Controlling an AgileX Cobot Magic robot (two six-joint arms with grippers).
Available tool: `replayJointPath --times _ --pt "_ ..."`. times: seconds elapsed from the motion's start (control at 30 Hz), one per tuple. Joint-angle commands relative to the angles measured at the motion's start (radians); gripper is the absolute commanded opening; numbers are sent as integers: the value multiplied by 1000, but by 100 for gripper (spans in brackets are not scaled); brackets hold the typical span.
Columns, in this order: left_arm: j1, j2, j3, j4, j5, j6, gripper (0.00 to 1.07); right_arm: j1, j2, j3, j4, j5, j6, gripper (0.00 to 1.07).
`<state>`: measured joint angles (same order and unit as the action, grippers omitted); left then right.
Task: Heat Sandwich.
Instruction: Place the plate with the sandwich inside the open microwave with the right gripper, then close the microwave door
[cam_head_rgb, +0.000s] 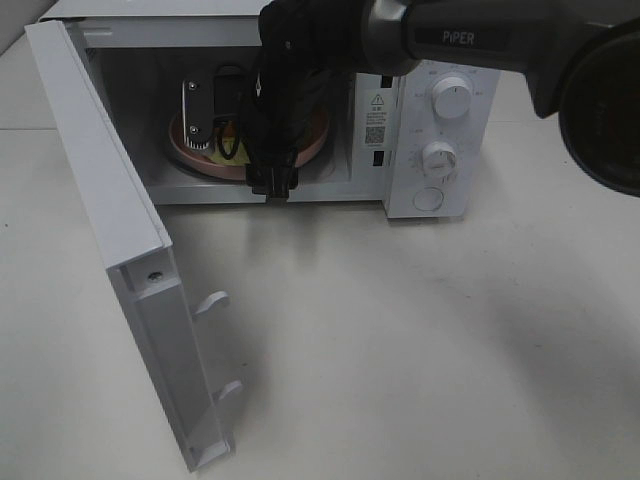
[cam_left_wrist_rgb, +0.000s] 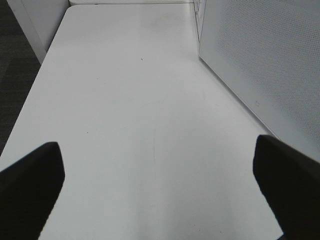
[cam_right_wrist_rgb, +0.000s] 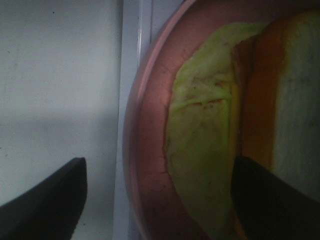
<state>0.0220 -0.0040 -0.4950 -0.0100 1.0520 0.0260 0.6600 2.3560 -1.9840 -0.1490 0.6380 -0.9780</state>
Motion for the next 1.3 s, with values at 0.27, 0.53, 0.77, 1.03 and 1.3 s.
replayJointPath --times 0.27,0.53,0.77,1.03,1.3 --pt "3 -28 2 -8 -15 0 98 -4 -129 212 -4 -163 12 76" --pt "3 -28 2 -8 -15 0 98 -3 -245 424 -4 -340 8 76" --pt "3 -28 2 -8 -15 0 98 -3 -348 574 -11 -417 8 76" --pt "3 -28 2 -8 -15 0 98 -3 -463 723 -29 -455 12 76" --pt "3 -28 2 -8 -15 0 98 -3 -599 863 -26 -454 80 76"
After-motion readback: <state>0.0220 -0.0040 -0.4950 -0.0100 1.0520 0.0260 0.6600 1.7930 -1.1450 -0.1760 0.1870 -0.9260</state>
